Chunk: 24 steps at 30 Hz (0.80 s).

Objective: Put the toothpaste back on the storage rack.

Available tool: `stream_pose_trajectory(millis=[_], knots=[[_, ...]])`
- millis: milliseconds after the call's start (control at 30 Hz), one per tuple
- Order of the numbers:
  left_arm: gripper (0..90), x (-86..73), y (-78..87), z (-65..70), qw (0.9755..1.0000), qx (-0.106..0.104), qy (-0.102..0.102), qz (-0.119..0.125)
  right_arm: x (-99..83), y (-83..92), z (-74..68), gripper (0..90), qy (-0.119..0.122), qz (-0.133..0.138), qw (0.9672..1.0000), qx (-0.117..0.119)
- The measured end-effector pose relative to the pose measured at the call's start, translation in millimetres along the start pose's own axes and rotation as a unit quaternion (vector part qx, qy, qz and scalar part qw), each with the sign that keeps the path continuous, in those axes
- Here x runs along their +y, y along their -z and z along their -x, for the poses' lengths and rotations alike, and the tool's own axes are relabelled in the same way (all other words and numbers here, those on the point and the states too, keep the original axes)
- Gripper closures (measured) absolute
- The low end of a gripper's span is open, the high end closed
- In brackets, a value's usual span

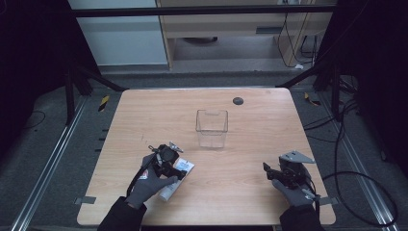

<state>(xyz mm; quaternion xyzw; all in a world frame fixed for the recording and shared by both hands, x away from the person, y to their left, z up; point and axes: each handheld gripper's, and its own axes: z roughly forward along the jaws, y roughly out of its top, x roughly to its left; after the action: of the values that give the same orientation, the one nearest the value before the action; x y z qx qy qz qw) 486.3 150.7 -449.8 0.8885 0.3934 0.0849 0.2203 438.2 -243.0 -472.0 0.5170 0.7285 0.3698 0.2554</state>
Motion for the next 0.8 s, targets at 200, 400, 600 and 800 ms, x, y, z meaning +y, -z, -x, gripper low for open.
stream_pose_trajectory(millis=[200, 400, 600, 800], knots=[[35.5, -1.0, -6.8, 1.1, 1.0000, 0.000, 0.001, -0.008, -0.1, -0.2, 0.0, 33.2, 0.000, -0.001, 1.0000, 0.001], [35.5, -2.1, -13.7, 0.8, 0.9998, 0.001, 0.004, -0.019, -0.2, -0.6, -0.2, 33.2, 0.000, -0.004, 1.0000, 0.001], [35.5, -2.7, -16.8, 0.4, 0.9997, 0.002, 0.009, -0.022, -0.2, -0.7, -0.4, 33.2, -0.001, -0.005, 1.0000, 0.002], [34.7, -2.5, -19.0, 0.3, 0.9996, 0.003, 0.010, -0.027, -0.2, -1.2, -0.1, 33.2, 0.001, -0.006, 1.0000, 0.002]])
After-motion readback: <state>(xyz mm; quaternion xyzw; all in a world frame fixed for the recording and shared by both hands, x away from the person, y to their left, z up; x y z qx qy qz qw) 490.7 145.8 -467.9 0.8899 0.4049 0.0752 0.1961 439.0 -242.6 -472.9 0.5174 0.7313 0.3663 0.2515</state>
